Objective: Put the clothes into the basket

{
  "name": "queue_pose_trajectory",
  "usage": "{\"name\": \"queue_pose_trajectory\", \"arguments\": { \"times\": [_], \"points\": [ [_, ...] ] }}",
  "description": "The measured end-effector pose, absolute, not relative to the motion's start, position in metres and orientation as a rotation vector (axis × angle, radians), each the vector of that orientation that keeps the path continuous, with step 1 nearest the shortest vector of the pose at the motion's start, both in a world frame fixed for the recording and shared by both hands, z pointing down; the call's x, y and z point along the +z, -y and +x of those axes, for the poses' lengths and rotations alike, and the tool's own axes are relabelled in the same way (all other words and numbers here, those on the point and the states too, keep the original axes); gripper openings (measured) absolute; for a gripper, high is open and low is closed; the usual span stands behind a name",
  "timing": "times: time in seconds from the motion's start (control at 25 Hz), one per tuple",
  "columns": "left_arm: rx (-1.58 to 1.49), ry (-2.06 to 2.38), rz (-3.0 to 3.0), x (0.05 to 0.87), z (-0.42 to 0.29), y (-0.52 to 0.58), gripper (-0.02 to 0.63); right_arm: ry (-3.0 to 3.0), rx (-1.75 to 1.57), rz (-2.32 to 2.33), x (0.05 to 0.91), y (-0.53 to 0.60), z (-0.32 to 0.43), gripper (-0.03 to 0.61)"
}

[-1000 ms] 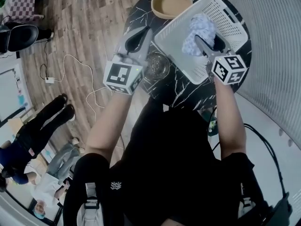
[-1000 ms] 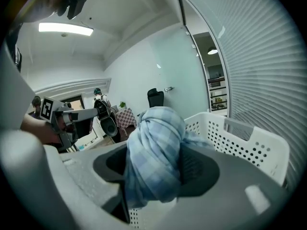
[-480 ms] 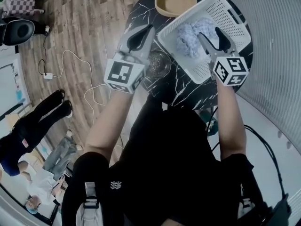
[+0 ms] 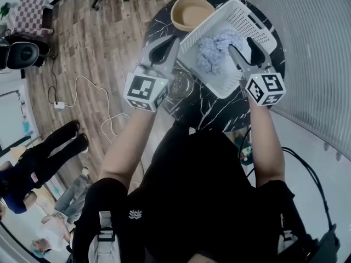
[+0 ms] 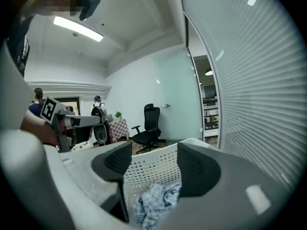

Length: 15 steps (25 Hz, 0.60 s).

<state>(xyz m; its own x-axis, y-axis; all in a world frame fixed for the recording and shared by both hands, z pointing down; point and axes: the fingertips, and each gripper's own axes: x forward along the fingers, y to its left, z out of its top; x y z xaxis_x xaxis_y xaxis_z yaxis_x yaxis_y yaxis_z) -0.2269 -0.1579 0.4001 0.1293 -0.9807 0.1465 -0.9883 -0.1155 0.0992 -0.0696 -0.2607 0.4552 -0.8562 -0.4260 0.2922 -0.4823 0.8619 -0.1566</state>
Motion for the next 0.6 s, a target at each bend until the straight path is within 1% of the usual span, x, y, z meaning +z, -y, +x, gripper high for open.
{"name": "queue_pose_trajectory", "arguments": {
  "times": [0.12, 0.32, 0.44, 0.52, 0.6],
  "points": [
    [0.050, 1.965, 2.263, 0.383, -0.217, 0.160, 0.005, 2.838, 0.307, 0.747, 0.433, 0.259, -0.052, 0.293],
    [0.023, 1.957, 2.288, 0.364, -0.202, 0.149, 0.005, 2.896, 0.326, 0.791, 0.406, 0.241, -0.022, 0.258],
    [0.018, 1.937, 2.303, 0.359, -0.189, 0.146, 0.005, 2.911, 0.341, 0.870, 0.396, 0.236, 0.002, 0.190],
    [0.028, 1.927, 2.325, 0.354, -0.181, 0.146, 0.006, 2.933, 0.351, 0.897, 0.388, 0.232, 0.013, 0.184],
    [0.033, 1.922, 2.344, 0.351, -0.173, 0.145, 0.005, 2.938, 0.328, 0.921, 0.380, 0.228, 0.023, 0.151]
  ]
}}
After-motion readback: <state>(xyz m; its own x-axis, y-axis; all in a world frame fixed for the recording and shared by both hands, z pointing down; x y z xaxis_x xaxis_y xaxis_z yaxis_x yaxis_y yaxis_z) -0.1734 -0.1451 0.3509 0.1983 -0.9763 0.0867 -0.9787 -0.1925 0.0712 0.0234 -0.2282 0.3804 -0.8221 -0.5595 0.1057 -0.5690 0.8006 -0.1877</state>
